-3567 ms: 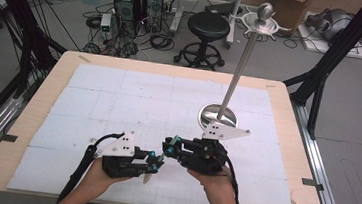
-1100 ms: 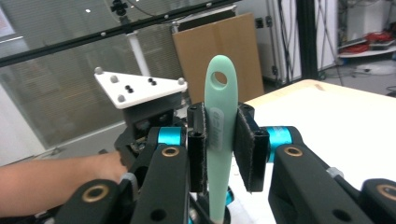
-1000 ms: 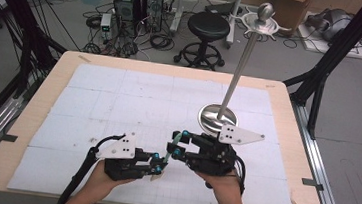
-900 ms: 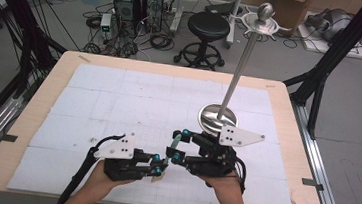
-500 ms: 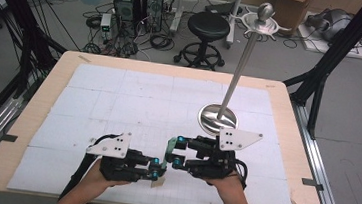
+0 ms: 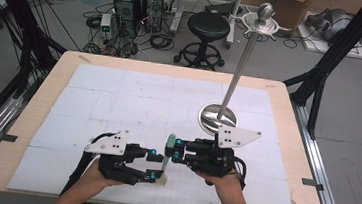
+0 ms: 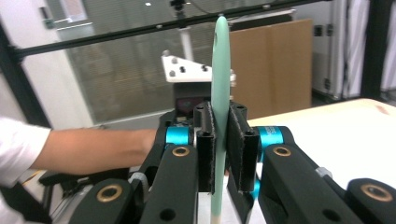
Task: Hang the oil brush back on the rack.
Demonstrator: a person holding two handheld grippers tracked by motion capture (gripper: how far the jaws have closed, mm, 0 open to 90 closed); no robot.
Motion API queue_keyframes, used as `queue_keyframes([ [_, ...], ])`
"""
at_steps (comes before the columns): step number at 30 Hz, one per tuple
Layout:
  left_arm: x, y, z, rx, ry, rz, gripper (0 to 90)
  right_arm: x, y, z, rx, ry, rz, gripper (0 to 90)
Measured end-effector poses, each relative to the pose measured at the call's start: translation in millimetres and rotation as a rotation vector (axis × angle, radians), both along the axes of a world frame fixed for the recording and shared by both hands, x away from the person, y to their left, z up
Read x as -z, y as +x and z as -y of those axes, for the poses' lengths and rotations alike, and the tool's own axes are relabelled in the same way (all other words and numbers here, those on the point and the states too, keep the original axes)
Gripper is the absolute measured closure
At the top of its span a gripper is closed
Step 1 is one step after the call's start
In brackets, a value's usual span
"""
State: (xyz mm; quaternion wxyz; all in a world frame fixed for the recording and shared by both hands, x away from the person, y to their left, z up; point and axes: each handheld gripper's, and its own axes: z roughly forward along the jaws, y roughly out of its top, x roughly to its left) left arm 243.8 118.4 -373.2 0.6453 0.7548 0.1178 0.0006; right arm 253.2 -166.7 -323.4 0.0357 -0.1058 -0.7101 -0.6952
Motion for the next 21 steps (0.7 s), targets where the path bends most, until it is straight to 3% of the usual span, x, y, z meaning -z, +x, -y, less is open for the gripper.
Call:
queue_keyframes([
  [5,0.8,2.1,-18.3,-0.118,-0.006,0.024,41.3,-6.2,5.3,7.3,0.104,-0.009,-0.020,82.8],
  [12,5.7,5.0,-39.6,-0.228,0.001,0.048,36.5,-23.3,17.3,20.7,0.254,-0.019,-0.028,82.8],
  [21,9.4,6.7,-59.5,-0.283,0.017,0.047,30.1,-54.8,36.6,37.0,0.390,-0.024,-0.012,82.8],
])
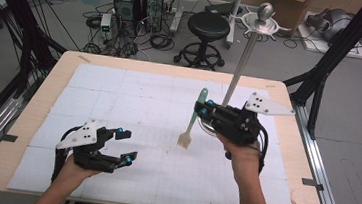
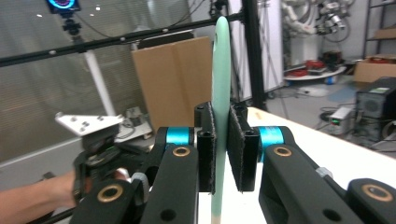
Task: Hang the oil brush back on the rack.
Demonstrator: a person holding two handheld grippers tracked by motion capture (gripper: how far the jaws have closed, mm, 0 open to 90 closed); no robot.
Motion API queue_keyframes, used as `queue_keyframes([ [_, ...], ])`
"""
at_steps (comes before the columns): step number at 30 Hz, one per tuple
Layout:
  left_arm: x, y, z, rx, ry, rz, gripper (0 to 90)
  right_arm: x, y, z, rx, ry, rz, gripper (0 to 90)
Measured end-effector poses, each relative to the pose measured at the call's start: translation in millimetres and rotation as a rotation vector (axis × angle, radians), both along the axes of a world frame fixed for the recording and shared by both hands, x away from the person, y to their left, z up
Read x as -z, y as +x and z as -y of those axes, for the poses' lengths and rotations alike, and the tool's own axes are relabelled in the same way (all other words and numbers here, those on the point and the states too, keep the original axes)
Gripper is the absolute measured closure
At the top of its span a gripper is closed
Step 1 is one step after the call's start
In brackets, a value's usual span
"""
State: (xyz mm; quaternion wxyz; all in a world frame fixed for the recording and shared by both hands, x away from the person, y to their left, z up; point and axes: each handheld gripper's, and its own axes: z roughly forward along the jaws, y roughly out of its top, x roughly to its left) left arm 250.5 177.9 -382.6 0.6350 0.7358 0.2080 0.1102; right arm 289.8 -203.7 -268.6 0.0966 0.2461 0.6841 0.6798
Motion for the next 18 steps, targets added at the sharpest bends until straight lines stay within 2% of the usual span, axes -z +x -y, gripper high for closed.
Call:
queue_keyframes([
  [5,2.7,0.3,-8.4,-0.037,0.010,-0.019,22.2,-17.8,10.9,4.6,0.043,-0.021,0.009,82.8],
  [18,8.0,0.2,-24.8,-0.055,0.007,-0.019,22.7,-49.7,36.2,21.6,0.159,-0.027,0.007,82.8],
])
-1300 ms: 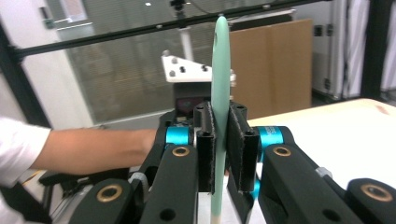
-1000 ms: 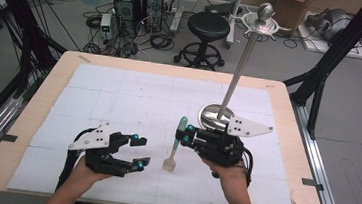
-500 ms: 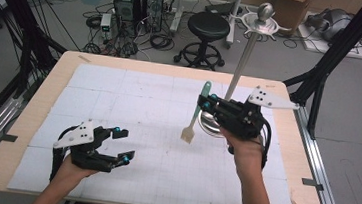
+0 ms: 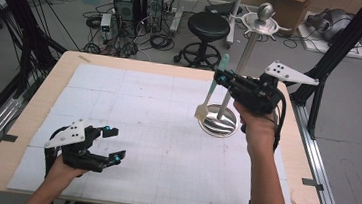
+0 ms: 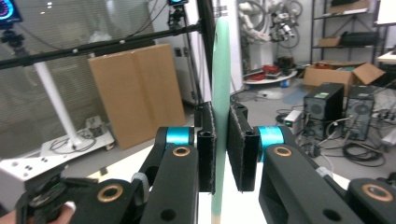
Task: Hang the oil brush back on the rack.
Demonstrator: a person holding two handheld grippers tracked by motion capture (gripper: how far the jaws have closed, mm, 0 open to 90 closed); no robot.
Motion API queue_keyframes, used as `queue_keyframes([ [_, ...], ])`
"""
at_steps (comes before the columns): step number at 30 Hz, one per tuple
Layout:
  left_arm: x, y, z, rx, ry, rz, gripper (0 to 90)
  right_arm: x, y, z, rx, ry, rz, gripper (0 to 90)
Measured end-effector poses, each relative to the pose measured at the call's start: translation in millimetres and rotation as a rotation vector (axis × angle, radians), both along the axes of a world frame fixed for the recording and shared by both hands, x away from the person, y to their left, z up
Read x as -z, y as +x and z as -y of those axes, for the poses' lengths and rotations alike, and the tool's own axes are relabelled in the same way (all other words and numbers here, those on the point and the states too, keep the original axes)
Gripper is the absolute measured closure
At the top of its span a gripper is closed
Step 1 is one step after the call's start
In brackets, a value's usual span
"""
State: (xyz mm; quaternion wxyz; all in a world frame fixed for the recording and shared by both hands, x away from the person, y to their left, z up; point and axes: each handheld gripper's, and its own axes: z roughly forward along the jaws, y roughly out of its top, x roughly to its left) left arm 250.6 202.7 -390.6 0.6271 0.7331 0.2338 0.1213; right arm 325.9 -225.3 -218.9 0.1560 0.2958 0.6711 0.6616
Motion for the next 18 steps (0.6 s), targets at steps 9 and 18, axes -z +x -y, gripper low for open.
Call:
queue_keyframes([
  [9,0.7,0.7,-2.8,-0.005,-0.021,-0.007,23.3,-18.6,16.4,7.5,0.054,-0.005,-0.006,82.8],
  [18,1.1,0.1,-5.2,-0.001,-0.026,-0.009,24.3,-30.6,23.4,11.9,0.104,-0.004,-0.010,82.8],
])
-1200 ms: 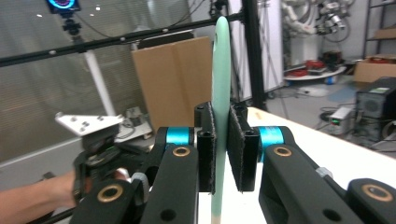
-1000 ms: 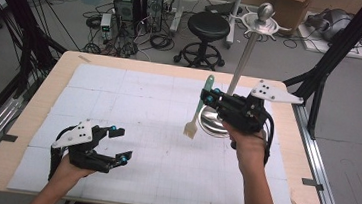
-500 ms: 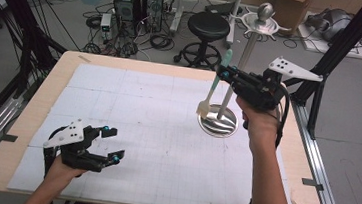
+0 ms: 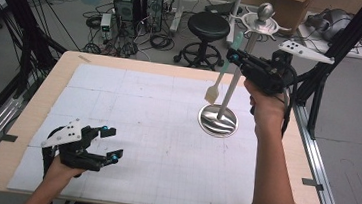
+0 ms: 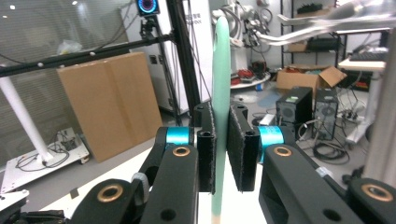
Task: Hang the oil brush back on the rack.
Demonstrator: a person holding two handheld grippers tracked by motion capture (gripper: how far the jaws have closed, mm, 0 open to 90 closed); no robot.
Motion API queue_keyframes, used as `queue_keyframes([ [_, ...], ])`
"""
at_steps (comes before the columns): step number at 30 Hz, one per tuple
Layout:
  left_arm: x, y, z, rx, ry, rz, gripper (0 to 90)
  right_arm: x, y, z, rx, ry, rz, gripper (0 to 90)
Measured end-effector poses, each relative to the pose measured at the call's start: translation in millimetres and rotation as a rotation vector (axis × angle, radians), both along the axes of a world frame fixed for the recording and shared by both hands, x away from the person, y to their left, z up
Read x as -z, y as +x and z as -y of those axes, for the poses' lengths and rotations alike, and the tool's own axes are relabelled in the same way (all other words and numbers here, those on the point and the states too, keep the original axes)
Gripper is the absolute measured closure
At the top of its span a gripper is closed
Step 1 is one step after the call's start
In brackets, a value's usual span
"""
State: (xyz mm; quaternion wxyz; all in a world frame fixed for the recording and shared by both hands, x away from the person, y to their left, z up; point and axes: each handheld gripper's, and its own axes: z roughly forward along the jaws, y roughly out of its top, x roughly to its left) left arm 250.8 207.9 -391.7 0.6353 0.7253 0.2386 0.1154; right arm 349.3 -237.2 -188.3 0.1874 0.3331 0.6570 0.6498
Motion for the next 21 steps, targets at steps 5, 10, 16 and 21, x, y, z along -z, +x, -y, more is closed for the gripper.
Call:
queue_keyframes([
  [5,0.3,-0.2,0.4,0.004,0.001,-0.002,24.5,0.9,3.4,4.3,0.019,0.008,-0.013,82.8],
  [10,-0.1,0.2,-0.7,-0.006,-0.007,0.002,24.4,0.6,6.5,4.8,0.022,0.013,-0.016,82.7],
  [16,-0.1,0.1,-2.1,-0.009,-0.009,0.002,24.5,-3.1,8.7,3.5,0.033,0.007,-0.026,82.7],
  [21,-0.2,0.1,-2.7,-0.010,-0.009,0.001,24.5,-3.4,10.3,3.6,0.053,-0.001,-0.042,82.7],
])
